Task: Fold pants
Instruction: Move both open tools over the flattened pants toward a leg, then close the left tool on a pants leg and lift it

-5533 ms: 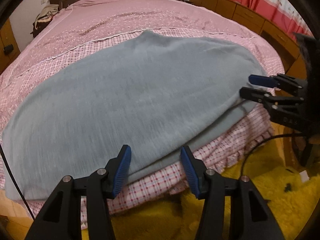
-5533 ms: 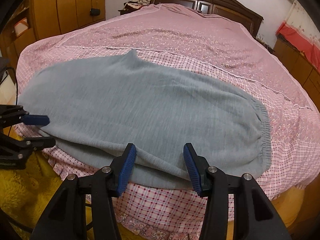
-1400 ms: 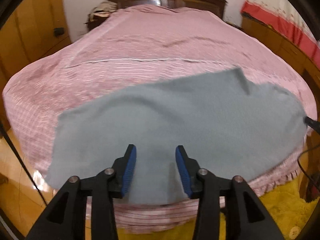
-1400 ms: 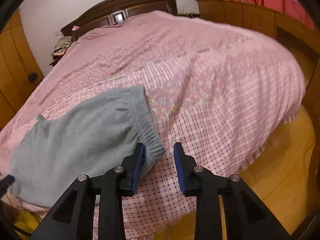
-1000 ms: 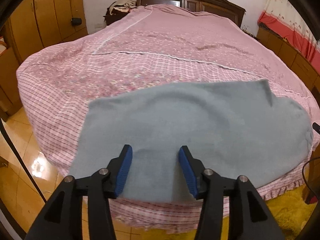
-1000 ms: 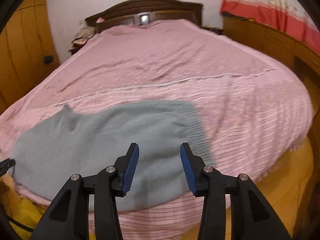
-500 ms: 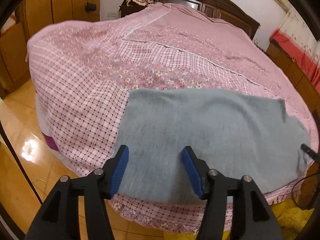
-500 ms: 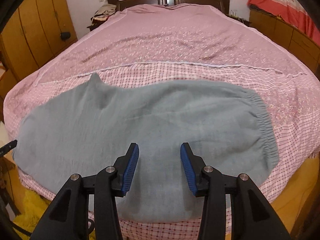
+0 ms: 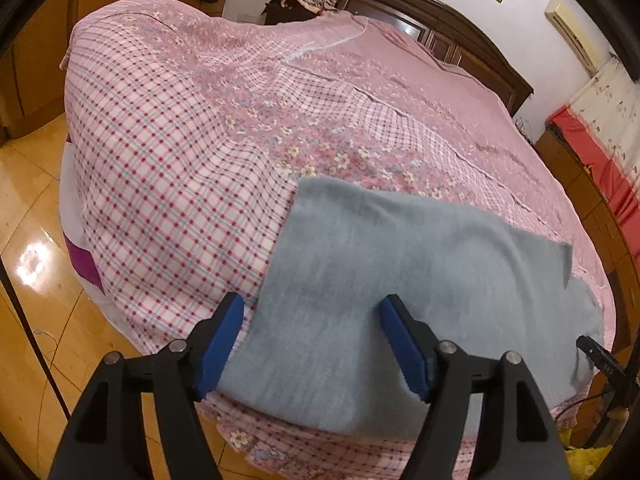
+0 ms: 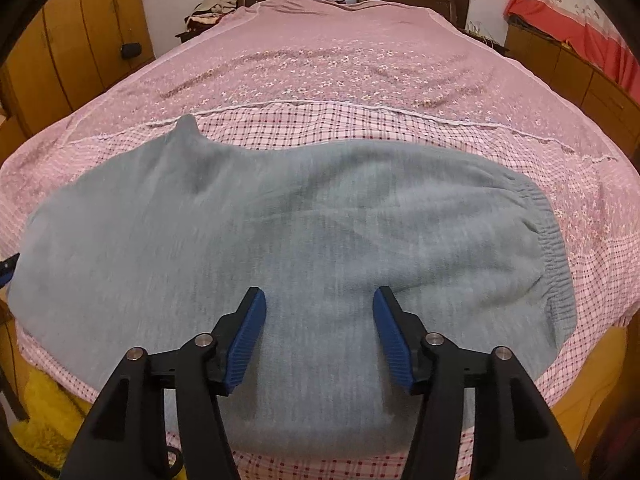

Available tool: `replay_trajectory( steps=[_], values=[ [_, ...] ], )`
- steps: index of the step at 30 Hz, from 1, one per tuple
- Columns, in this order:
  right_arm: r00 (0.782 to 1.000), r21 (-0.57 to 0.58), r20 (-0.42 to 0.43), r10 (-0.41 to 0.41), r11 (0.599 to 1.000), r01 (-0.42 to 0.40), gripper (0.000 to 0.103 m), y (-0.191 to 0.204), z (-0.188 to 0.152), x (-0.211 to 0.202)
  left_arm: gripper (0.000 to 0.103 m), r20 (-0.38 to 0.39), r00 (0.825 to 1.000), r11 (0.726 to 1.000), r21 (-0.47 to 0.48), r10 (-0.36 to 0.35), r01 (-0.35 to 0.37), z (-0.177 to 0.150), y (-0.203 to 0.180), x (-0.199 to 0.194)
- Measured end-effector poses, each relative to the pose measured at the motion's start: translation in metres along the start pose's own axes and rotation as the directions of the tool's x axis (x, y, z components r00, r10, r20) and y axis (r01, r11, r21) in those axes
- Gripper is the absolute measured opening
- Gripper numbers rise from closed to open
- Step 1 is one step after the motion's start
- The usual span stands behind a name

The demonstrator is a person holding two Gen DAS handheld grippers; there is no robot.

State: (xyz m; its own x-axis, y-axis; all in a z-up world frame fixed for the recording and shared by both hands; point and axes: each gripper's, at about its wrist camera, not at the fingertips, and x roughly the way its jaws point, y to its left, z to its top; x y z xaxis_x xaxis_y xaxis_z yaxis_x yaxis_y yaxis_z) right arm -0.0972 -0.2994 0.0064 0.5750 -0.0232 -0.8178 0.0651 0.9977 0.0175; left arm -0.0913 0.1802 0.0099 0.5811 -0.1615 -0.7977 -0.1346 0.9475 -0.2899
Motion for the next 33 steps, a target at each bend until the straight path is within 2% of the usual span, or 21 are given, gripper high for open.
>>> replay_trajectory(
  steps=[7, 9, 15, 17, 18, 19, 20, 29, 33],
  values=[
    [1.0, 0.0, 0.006, 0.002, 1.0, -0.002, 0.061, 0.0, -0.002, 0.001, 0.078, -0.014, 1.0, 0.999, -0.033, -0.016, 0.015, 0.001, 0.013, 0.011],
    [1.0, -0.002, 0.007, 0.001, 1.0, -0.001, 0.061, -0.001, -0.002, 0.001, 0.076, -0.01, 1.0, 0.999, -0.043, -0.015, 0.014, 0.0, 0.012, 0.01],
    [1.0, 0.0, 0.011, -0.001, 1.0, 0.001, 0.063, 0.001, -0.002, 0.002, 0.054, 0.005, 0.999, 0.997, -0.064, -0.051, 0.051, -0.004, 0.007, 0.011],
    [1.0, -0.003, 0.008, -0.004, 1.0, 0.004, 0.064, 0.002, -0.001, 0.003, 0.038, 0.009, 0.998, 0.996, -0.063, -0.058, 0.058, -0.004, 0.003, 0.011],
    [1.0, -0.003, 0.006, -0.005, 1.0, 0.005, 0.064, 0.002, -0.001, 0.003, 0.034, 0.014, 0.999, 0.997, -0.061, -0.048, 0.049, -0.005, 0.001, 0.009],
    [1.0, -0.001, 0.005, -0.004, 1.0, 0.004, 0.064, 0.002, 0.0, 0.003, 0.023, 0.018, 0.999, 0.998, -0.055, -0.032, 0.033, -0.004, -0.001, 0.008],
    [1.0, 0.002, 0.005, -0.002, 1.0, 0.002, 0.064, 0.002, 0.0, 0.002, 0.018, 0.024, 0.999, 0.998, -0.053, -0.026, 0.027, -0.003, -0.002, 0.007],
    [0.998, 0.047, 0.005, 0.06, 0.997, -0.061, 0.064, -0.004, 0.003, -0.005, 0.015, 0.106, 0.993, 0.996, -0.067, -0.051, 0.059, 0.003, -0.003, -0.036],
    [0.996, 0.049, 0.012, 0.086, 0.995, -0.087, 0.064, -0.002, 0.002, -0.008, 0.015, 0.145, 0.987, 0.996, -0.042, -0.069, 0.076, 0.01, -0.013, -0.057]
  ],
)
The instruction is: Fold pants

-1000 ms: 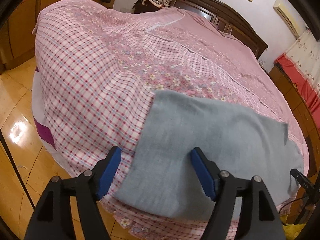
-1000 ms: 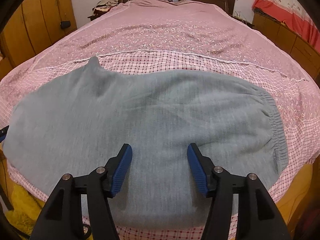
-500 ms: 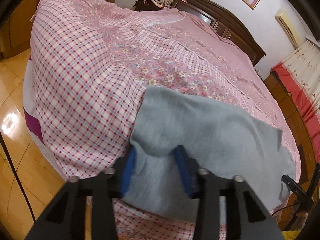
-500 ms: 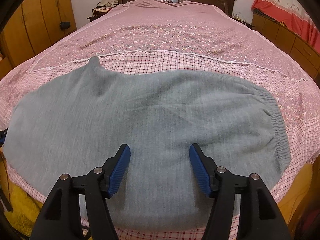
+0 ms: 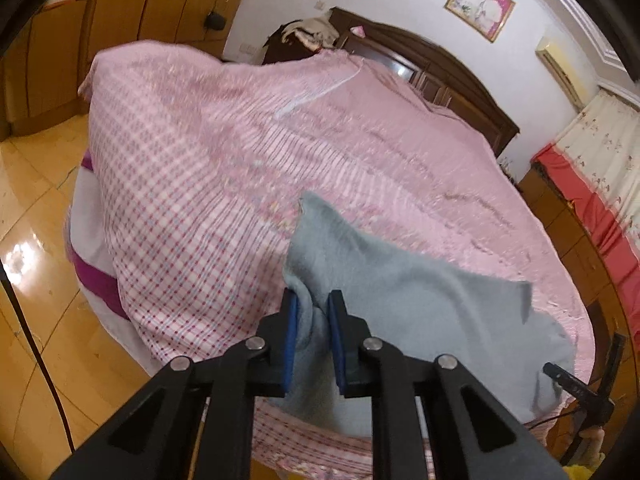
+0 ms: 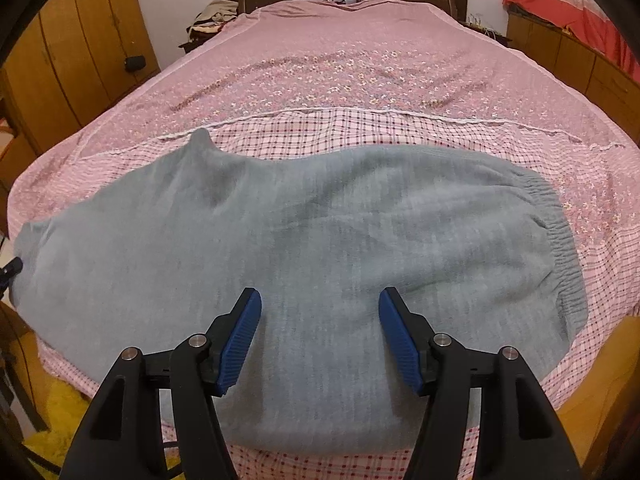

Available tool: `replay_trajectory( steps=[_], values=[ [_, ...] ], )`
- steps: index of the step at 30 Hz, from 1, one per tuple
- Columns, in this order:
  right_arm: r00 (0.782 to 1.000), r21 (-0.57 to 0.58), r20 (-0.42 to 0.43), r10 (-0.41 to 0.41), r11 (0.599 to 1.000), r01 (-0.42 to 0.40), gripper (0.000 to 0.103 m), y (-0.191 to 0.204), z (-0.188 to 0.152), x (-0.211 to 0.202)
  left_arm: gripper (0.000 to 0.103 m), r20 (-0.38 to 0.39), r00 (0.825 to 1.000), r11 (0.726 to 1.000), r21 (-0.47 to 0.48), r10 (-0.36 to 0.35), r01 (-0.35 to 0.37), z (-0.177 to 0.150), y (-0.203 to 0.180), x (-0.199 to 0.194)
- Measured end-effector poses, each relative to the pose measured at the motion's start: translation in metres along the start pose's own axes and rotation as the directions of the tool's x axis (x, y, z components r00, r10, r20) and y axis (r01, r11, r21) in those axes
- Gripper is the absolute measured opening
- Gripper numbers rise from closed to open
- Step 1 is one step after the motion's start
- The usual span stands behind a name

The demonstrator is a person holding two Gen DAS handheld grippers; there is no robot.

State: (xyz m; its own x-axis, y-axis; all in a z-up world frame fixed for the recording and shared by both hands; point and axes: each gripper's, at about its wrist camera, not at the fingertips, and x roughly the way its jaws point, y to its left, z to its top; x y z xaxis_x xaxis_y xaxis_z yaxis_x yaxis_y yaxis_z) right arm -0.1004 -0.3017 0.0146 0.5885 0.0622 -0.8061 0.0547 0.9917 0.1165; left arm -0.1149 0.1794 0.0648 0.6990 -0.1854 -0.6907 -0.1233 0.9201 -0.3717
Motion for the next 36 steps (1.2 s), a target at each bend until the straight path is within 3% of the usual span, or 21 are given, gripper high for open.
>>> replay_trajectory(
  steps=[8, 18, 30, 34, 36],
  values=[
    [0.998, -0.029, 0.026, 0.051, 0.998, -0.05, 0.064, 0.008, -0.002, -0.012, 0.015, 0.038, 0.997, 0.992, 0.108, -0.07, 0.065, 0.013, -0.053, -0.028],
    [0.994, -0.05, 0.05, 0.092, 0.995, -0.09, 0.064, 0.014, -0.005, -0.02, 0.015, -0.035, 0.989, 0.967, 0.208, -0.146, 0.15, 0.008, -0.117, -0.014],
    [0.994, -0.016, 0.014, 0.104, 0.994, -0.104, 0.064, 0.006, -0.012, -0.011, 0.017, -0.208, 0.973, 0.951, 0.267, -0.101, 0.156, -0.022, -0.152, 0.055],
    [0.994, -0.032, 0.009, 0.106, 0.994, -0.106, 0.064, 0.012, -0.011, -0.01, 0.018, -0.251, 0.964, 0.955, 0.255, -0.085, 0.15, -0.029, -0.152, 0.063],
    [0.993, -0.037, 0.001, 0.122, 0.992, -0.121, 0.064, 0.016, -0.009, -0.01, 0.023, -0.249, 0.965, 0.955, 0.256, -0.082, 0.147, -0.03, -0.15, 0.061]
  ],
)
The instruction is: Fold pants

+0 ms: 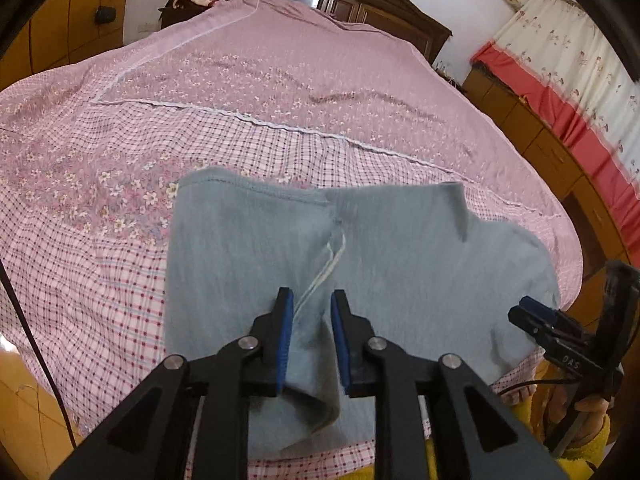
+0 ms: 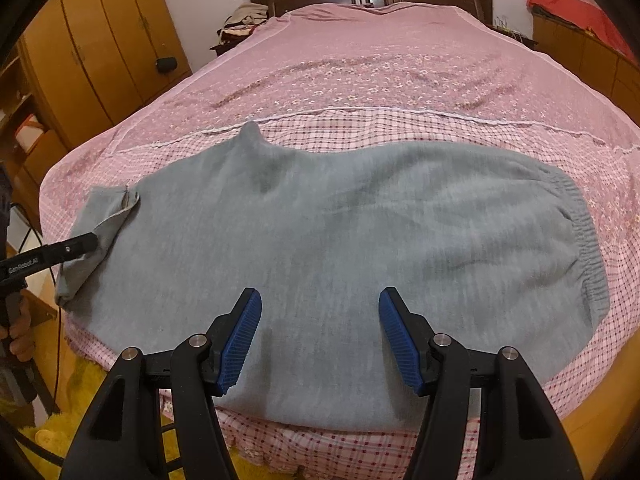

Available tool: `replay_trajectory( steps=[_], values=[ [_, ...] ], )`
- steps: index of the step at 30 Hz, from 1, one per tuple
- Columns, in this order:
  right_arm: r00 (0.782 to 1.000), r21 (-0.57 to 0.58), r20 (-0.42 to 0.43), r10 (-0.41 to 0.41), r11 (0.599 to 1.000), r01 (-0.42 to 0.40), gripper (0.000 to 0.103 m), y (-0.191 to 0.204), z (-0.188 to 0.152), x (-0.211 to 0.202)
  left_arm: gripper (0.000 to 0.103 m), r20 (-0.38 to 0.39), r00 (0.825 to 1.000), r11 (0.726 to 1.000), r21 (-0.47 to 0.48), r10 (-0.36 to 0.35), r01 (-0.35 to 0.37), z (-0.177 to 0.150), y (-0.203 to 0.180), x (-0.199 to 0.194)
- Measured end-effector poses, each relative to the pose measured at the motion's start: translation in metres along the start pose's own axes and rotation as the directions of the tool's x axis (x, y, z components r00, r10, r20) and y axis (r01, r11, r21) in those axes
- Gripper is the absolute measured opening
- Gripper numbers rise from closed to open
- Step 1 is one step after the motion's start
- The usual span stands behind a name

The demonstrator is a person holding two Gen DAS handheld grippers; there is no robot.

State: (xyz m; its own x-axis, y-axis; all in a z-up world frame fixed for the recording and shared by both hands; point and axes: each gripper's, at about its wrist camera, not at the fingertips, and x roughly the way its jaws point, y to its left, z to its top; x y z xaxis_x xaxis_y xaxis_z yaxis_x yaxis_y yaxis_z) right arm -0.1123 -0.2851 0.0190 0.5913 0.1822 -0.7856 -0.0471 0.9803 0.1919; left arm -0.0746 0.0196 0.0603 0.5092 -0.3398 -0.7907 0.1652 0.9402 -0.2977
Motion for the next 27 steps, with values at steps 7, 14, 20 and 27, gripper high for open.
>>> replay_trajectory(
  steps=[7, 14, 20, 27],
  values=[
    [0.992, -0.006, -0.027, 0.12, 0.993, -0.12, 0.064, 0.024, 0.017, 0.007, 0.039, 0.034, 0.999, 0.999, 0.001, 0.034, -0.034, -0.003, 0.006, -0.023],
    [0.971, -0.042, -0.068, 0.229, 0.972, -0.232, 0.064, 0.066, 0.034, 0.017, 0.041, 0.068, 0.992, 0.994, -0.003, 0.107, -0.107, -0.002, 0.018, -0.042],
    [0.95, -0.079, -0.111, 0.293, 0.95, -0.303, 0.064, 0.104, 0.046, 0.028, 0.041, 0.09, 0.987, 0.99, -0.045, 0.134, -0.131, -0.004, 0.037, -0.054],
    [0.929, -0.13, -0.178, 0.326, 0.928, -0.35, 0.064, 0.144, 0.057, 0.048, 0.041, 0.056, 0.982, 0.98, -0.093, 0.179, -0.174, -0.006, 0.059, -0.046]
  ],
)
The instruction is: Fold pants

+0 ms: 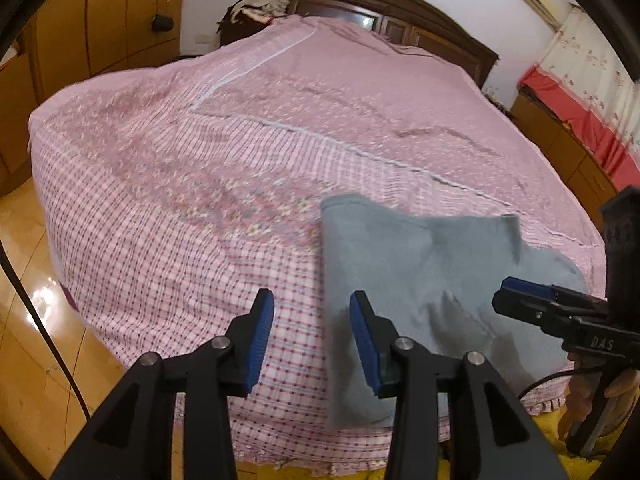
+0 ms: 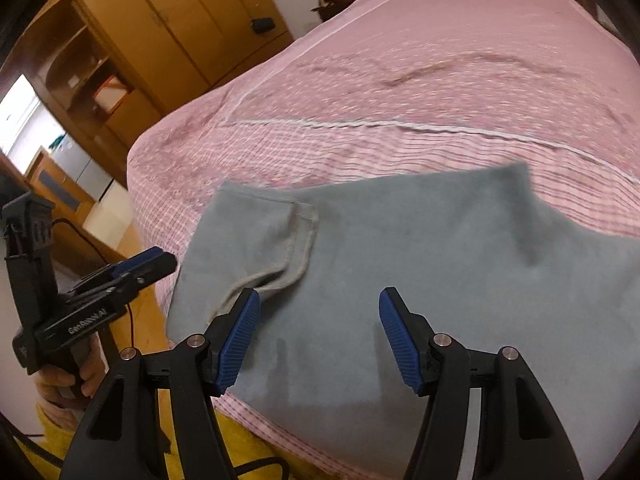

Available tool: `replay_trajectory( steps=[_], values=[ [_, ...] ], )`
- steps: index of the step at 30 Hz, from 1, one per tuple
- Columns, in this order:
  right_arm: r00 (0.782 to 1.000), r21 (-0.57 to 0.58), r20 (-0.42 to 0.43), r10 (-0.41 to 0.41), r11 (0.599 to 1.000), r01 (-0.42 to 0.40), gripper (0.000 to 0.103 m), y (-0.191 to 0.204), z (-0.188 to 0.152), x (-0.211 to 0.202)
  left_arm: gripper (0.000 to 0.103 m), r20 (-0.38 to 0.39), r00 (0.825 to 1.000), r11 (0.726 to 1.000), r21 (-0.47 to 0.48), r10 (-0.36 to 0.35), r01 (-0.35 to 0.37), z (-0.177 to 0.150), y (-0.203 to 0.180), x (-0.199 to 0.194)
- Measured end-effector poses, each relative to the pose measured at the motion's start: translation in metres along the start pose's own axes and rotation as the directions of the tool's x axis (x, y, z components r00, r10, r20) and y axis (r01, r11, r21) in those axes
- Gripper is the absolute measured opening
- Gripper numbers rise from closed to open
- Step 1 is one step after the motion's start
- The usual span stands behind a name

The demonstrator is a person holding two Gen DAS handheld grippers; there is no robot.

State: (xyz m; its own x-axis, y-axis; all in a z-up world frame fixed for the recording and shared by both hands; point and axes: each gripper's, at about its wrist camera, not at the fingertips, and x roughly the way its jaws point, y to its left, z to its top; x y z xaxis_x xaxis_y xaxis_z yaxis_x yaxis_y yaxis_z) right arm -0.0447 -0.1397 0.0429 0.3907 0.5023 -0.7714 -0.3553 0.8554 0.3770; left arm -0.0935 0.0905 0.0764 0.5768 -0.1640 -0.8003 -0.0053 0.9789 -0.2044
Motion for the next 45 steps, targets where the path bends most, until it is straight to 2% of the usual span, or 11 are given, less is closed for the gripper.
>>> replay_trajectory(
  steps=[6, 10, 18, 21, 25, 26, 28, 45],
  values=[
    [0.997, -0.037, -0.061, 0.037, 0.999, -0.039, 0.064, 0.019, 0.012, 0.022, 0.041, -0.011, 1.0, 1.0, -0.021, -0.012, 0.011, -0.006, 0.008, 0.007],
    [0.987, 0.021, -0.126, 0.096, 0.995, -0.094, 0.064, 0.019, 0.017, 0.04, 0.042, -0.011, 1.0, 0.999, -0.036, -0.016, 0.015, -0.008, 0.013, 0.009],
    [0.979, 0.009, -0.183, 0.091, 0.996, -0.091, 0.064, 0.034, 0.015, 0.065, 0.042, 0.016, 0.998, 0.993, -0.095, 0.065, -0.063, -0.011, 0.041, 0.008],
    [0.982, -0.004, -0.173, 0.073, 0.997, -0.074, 0.057, 0.039, 0.015, 0.068, 0.042, 0.016, 0.997, 0.99, -0.122, 0.071, -0.069, -0.012, 0.057, 0.007],
    [0.984, 0.015, -0.16, 0.077, 0.997, -0.076, 0.024, 0.041, 0.019, 0.07, 0.042, 0.005, 0.998, 0.987, -0.143, 0.069, -0.067, -0.013, 0.073, 0.008],
    [0.985, 0.018, -0.151, 0.08, 0.997, -0.078, 0.018, 0.041, 0.02, 0.068, 0.042, 0.007, 0.998, 0.988, -0.144, 0.062, -0.061, -0.014, 0.073, 0.008],
    [0.988, 0.014, -0.133, 0.08, 0.997, -0.079, 0.012, 0.041, 0.021, 0.064, 0.042, 0.009, 0.999, 0.989, -0.138, 0.05, -0.048, -0.014, 0.072, 0.008],
    [0.99, -0.016, 0.021, 0.137, 0.991, -0.136, 0.009, 0.035, 0.023, 0.001, 0.042, 0.006, 1.0, 0.999, -0.036, -0.023, 0.023, -0.007, 0.024, 0.007]
  ],
)
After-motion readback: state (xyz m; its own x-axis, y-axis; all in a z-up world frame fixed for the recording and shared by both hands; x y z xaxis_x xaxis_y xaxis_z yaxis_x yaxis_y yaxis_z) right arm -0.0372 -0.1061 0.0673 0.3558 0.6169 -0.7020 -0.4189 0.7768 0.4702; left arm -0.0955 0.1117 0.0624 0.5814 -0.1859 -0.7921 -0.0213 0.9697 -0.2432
